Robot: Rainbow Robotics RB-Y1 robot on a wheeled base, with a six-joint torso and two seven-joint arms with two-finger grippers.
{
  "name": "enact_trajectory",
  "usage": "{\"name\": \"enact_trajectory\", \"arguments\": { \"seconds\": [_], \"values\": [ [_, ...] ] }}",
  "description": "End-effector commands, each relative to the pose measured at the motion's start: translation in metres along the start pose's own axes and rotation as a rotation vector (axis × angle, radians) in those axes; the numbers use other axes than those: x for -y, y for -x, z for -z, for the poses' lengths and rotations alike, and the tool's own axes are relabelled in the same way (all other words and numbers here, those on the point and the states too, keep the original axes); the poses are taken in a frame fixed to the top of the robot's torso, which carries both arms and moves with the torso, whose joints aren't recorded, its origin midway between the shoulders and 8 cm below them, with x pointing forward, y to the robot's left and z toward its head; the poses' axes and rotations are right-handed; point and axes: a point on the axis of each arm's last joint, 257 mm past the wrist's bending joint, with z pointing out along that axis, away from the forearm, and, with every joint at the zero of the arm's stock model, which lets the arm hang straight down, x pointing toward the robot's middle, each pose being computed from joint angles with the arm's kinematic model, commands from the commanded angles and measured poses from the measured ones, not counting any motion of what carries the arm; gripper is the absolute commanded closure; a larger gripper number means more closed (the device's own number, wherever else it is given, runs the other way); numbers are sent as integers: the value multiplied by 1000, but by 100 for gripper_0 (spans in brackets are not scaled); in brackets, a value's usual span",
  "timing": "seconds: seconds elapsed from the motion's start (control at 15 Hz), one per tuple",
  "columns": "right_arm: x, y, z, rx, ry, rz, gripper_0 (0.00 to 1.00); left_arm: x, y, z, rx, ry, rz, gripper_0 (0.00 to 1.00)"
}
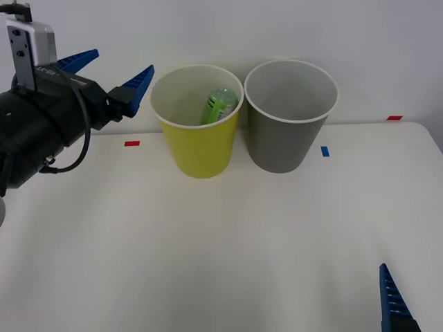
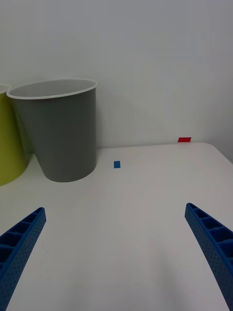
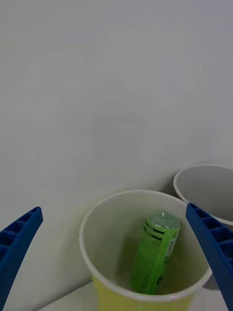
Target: Put cans in the gray bin and PET bottles in the light green bin.
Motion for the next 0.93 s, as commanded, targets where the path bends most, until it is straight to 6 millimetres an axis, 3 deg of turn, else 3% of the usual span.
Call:
{"name": "enact_trajectory", "arguments": {
  "seconds": [0.07, 0.53, 0.93],
  "values": [
    [0, 0, 0, 0, 0, 0, 0, -7, -13, 39, -30, 48, -2, 0],
    [0, 0, 0, 0, 0, 0, 0, -16, -45, 83, -72, 120, 29, 0],
    [0, 0, 0, 0, 0, 0, 0, -20, -61, 107, -19, 173, 53, 0]
  ]
}}
